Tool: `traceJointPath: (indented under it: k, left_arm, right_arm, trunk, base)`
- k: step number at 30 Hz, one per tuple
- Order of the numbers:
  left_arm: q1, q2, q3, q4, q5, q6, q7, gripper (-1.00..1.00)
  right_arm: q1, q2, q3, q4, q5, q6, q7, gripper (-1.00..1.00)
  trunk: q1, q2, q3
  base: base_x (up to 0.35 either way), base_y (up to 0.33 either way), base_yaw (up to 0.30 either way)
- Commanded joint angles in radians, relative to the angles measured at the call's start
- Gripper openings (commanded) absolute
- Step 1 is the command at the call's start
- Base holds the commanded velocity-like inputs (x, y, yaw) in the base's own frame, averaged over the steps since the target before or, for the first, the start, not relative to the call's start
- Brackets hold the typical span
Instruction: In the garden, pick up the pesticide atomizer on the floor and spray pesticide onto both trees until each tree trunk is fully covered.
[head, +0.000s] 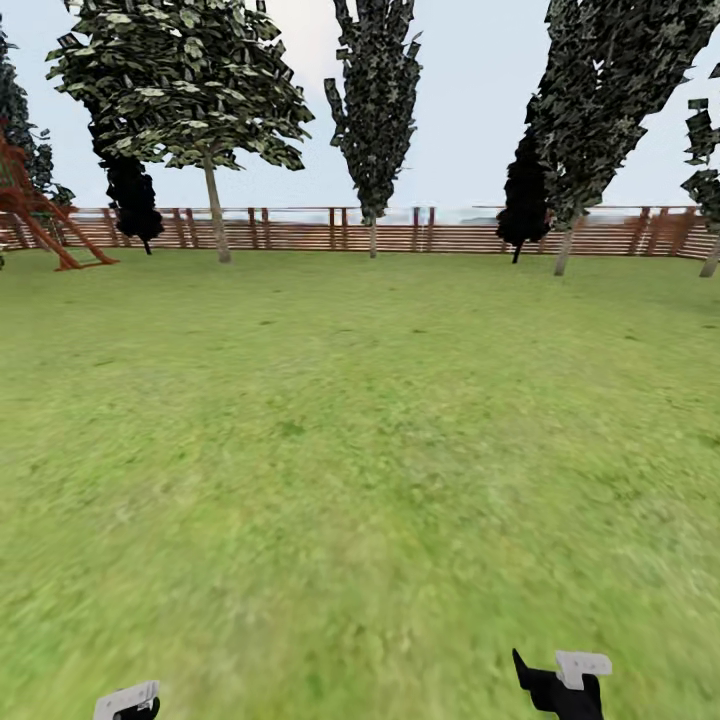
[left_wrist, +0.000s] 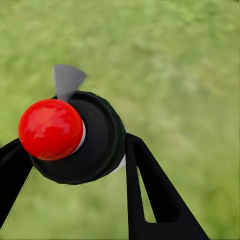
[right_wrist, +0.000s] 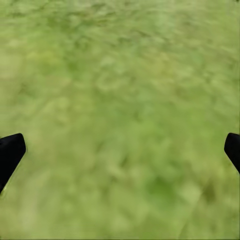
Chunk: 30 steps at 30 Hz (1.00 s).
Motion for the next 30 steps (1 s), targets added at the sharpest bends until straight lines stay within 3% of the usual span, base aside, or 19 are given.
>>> traceJointPath:
  k: [1,10,30]
  left_arm:
    - [-0.001,0.0,0.007,0.001,0.005,-0.002,-0.01,-1.0]
    - [-0.001,0.0,0.007,0.012,0.007,-0.003,-0.01,-1.0]
    - [-0.002,0.0,0.007,0.012,0.008,-0.003,-0.01,-1.0]
  right_arm:
    - [-0.001,0.001,-0.008,-0.002,0.005,-0.004,0.008,1.0]
    - [-0.001,0.001,-0.008,-0.002,0.005,-0.004,0.008,1.0]
    - [-0.001,0.001,-0.008,-0.002,0.005,-0.003,0.008,1.0]
  trunk:
    - [0.0,0.0,-0.002]
    - [0.0,0.0,-0.01]
    - [0.0,0.0,-0.029]
  base:
    - [0.336,0.0,0.258]
    - [0.336,0.018,0.258]
    - [0.321,0.139,0.258]
